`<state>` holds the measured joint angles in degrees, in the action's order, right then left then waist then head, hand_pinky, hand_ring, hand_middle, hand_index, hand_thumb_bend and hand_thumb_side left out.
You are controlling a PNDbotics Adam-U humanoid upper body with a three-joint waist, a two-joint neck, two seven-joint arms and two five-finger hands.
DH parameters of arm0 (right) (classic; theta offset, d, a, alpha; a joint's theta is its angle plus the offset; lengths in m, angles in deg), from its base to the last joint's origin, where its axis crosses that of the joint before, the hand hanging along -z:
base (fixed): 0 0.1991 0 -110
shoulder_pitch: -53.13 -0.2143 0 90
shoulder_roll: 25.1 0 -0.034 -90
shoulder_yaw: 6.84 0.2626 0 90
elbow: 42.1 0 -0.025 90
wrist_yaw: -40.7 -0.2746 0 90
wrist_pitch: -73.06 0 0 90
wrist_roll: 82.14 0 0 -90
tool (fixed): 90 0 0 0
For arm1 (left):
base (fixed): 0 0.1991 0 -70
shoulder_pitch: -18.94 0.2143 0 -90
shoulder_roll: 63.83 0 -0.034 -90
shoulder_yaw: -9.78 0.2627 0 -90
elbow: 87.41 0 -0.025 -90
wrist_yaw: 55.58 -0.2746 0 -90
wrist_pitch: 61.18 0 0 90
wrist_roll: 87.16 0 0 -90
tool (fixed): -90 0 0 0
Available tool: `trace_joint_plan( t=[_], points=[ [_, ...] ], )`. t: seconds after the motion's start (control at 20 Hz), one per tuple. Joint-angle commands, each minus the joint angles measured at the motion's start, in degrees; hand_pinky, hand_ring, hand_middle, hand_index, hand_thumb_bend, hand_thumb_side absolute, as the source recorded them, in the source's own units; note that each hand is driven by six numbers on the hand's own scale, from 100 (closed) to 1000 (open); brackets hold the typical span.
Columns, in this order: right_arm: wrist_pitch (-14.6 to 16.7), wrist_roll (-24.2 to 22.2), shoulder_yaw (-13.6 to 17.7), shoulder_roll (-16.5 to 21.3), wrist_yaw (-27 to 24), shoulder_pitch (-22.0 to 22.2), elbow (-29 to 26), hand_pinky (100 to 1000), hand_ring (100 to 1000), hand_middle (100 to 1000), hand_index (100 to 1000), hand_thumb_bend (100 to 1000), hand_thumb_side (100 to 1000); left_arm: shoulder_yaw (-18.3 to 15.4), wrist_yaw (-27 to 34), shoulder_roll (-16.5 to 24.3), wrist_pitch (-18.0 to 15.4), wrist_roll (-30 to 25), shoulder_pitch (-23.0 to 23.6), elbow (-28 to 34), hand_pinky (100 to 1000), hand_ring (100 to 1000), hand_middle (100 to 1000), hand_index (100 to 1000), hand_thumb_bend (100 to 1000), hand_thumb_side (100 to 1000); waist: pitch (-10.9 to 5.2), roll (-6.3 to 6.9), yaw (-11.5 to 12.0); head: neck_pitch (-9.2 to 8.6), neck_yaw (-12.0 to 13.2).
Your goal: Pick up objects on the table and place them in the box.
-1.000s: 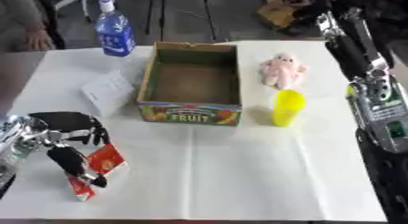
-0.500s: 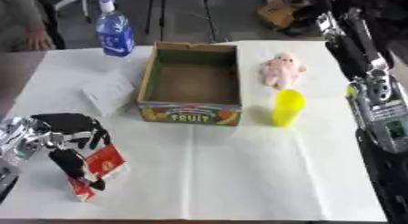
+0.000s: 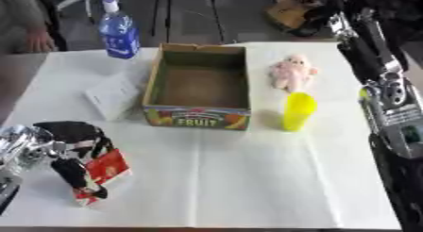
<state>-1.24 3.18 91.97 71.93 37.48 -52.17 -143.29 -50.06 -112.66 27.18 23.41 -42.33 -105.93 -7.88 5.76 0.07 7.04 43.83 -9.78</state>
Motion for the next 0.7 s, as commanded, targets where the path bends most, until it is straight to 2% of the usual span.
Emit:
trace_joint_plan(
  t=[0.05, 0.1, 0.15, 0.2, 0.3, 0.7],
  points=[
    [-0.04, -0.07, 0.52, 0.93, -0.49, -0.59, -0.77, 653, 689, 771, 900, 100, 751, -0.65, 0.14, 0.13, 1.37, 2.70, -0.17, 0.84, 480, 372, 405, 728, 706, 483, -0.76, -0.07, -0.02, 0.29, 0.05],
    [-0.05, -0.05, 0.53, 0.92, -0.49, -0.58, -0.76, 653, 689, 771, 900, 100, 752, -0.77, 0.32, 0.11, 1.82, 3.69, -0.08, 1.01, 445, 320, 346, 646, 609, 437, -0.77, -0.08, -0.01, 0.29, 0.03],
    [-0.05, -0.04, 0.55, 0.91, -0.49, -0.56, -0.75, 653, 689, 771, 900, 100, 752, -1.02, 0.53, 0.13, 2.36, 4.82, 0.00, 1.38, 445, 320, 346, 646, 609, 437, -0.77, -0.09, 0.01, 0.29, 0.01],
    [-0.05, -0.02, 0.56, 0.91, -0.49, -0.55, -0.74, 654, 689, 771, 900, 100, 752, -1.21, 0.70, 0.16, 2.81, 5.71, 0.00, 1.71, 433, 296, 317, 575, 535, 421, -0.78, -0.09, 0.02, 0.29, 0.02],
    [-0.06, -0.01, 0.58, 0.91, -0.48, -0.51, -0.71, 654, 689, 771, 900, 100, 752, -2.10, 1.12, 0.36, 3.63, 6.74, -0.52, 2.88, 438, 299, 319, 555, 504, 424, -0.84, -0.11, 0.08, 0.29, 0.04],
    [-0.07, 0.09, 0.67, 0.98, -0.59, -0.30, -0.44, 653, 688, 771, 900, 100, 755, -7.17, 8.03, 2.81, 6.57, 3.02, -6.81, 8.41, 453, 318, 331, 578, 519, 479, -1.16, -0.06, 0.12, 0.29, 0.15]
  ],
)
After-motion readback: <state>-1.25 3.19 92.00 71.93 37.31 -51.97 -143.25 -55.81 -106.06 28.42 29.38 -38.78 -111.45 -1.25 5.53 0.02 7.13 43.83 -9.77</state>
